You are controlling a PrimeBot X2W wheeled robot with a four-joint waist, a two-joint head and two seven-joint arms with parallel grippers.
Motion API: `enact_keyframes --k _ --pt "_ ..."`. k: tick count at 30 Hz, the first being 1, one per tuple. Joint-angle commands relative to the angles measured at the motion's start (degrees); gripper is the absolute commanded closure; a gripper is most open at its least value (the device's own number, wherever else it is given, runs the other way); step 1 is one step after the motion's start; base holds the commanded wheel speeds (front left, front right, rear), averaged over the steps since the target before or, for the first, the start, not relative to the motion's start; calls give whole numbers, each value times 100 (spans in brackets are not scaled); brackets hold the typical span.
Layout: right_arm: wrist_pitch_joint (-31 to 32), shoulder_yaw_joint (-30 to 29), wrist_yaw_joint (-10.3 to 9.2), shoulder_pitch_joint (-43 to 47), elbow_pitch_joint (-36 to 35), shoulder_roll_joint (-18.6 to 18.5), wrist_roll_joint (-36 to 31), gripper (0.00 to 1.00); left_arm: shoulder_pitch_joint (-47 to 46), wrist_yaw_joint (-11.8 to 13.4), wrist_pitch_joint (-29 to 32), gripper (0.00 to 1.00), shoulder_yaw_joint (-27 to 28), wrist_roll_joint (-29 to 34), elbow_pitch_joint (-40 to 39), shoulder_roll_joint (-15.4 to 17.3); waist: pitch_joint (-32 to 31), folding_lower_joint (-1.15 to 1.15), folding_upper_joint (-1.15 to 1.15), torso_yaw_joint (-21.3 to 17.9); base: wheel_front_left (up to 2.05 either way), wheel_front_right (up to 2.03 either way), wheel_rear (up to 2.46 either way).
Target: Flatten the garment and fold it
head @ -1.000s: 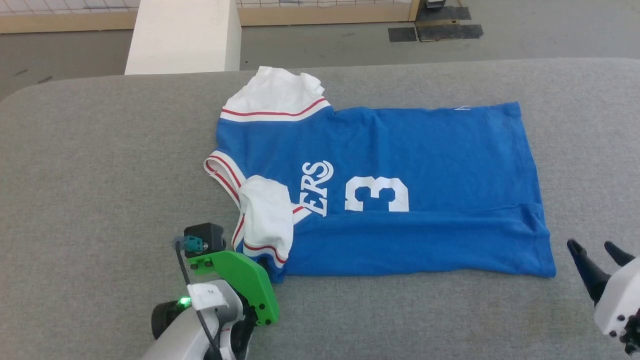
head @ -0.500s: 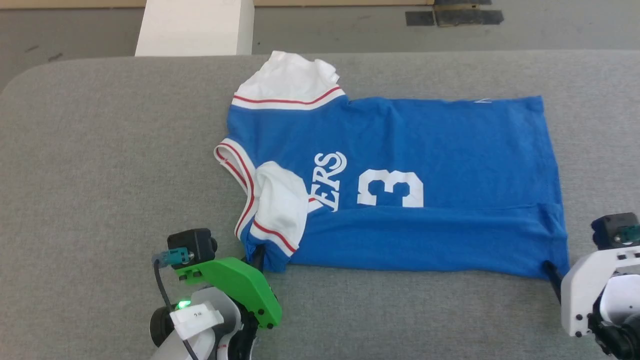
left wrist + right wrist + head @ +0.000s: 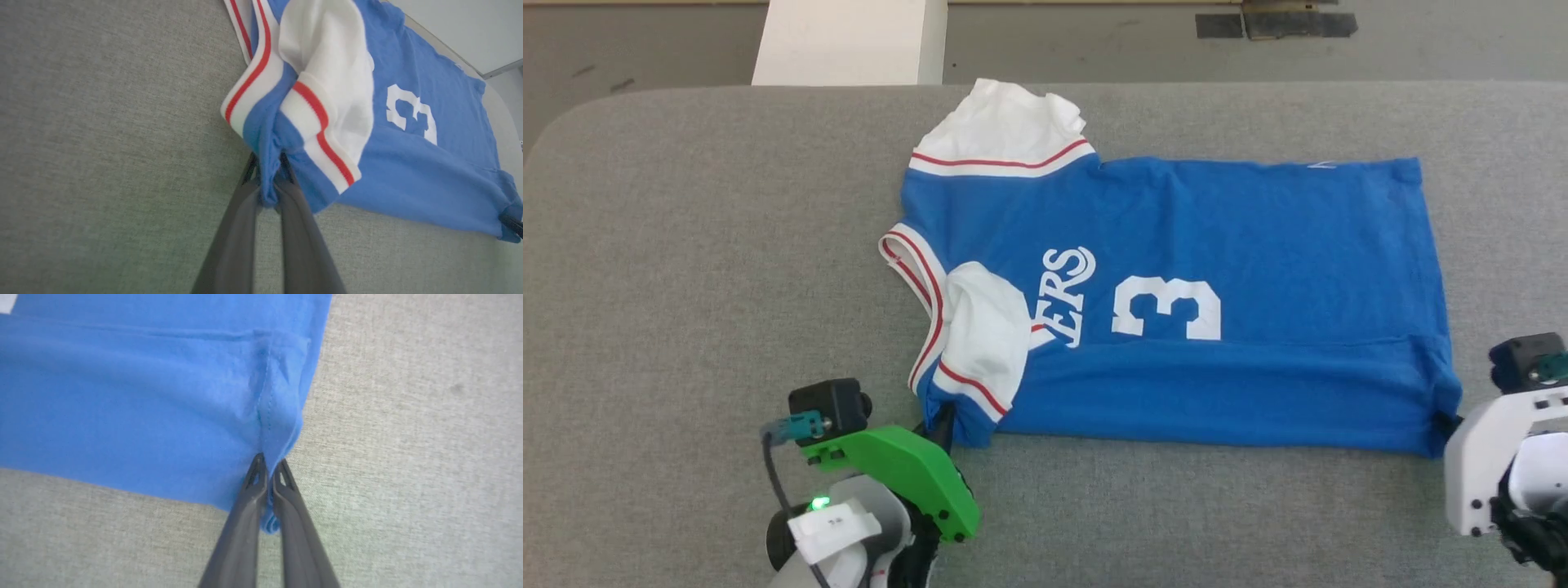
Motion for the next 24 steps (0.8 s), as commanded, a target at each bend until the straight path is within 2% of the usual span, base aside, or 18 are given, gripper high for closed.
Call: enact_keyframes --k 1,5,9,14,17,18,19,20,21,24 --pt "13 -55 -11 21 -50 -103 76 100 105 -10 -58 100 87 -33 -52 81 -111 0 0 -4 0 0 0" --pt "137 -226 -11 199 -323 -313 227 100 295 2 -84 100 269 -144 -300 217 -294 0 0 3 0 0 0" --pt "350 -341 -11 541 -557 -445 357 100 676 146 65 100 288 -219 -616 390 -449 0 0 14 0 0 0" --pt "651 -505 -11 1057 -703 -343 445 100 1225 284 315 100 210 -441 -717 457 -544 0 0 24 0 0 0" --pt "720 -532 -11 1237 -645 -220 419 100 1381 215 508 100 137 -684 -553 371 -560 0 0 28 0 0 0" --pt "736 -521 -11 1268 -609 -183 405 100 1394 180 569 82 122 -753 -470 354 -561 0 0 25 0 0 0" --pt "615 -517 -11 1254 -531 -88 352 66 1341 109 588 0 148 -840 -307 298 -578 0 0 13 0 0 0" --pt "572 -491 -11 1236 -519 -54 382 11 1309 108 572 0 180 -848 -284 291 -590 0 0 2 0 0 0" --pt "529 -483 -11 1211 -524 -32 410 0 1287 100 565 0 210 -865 -289 288 -604 0 0 -8 0 0 0" --pt "416 -537 -11 1099 -641 -6 516 0 1184 64 506 0 378 -864 -427 394 -636 0 0 -33 0 0 0"
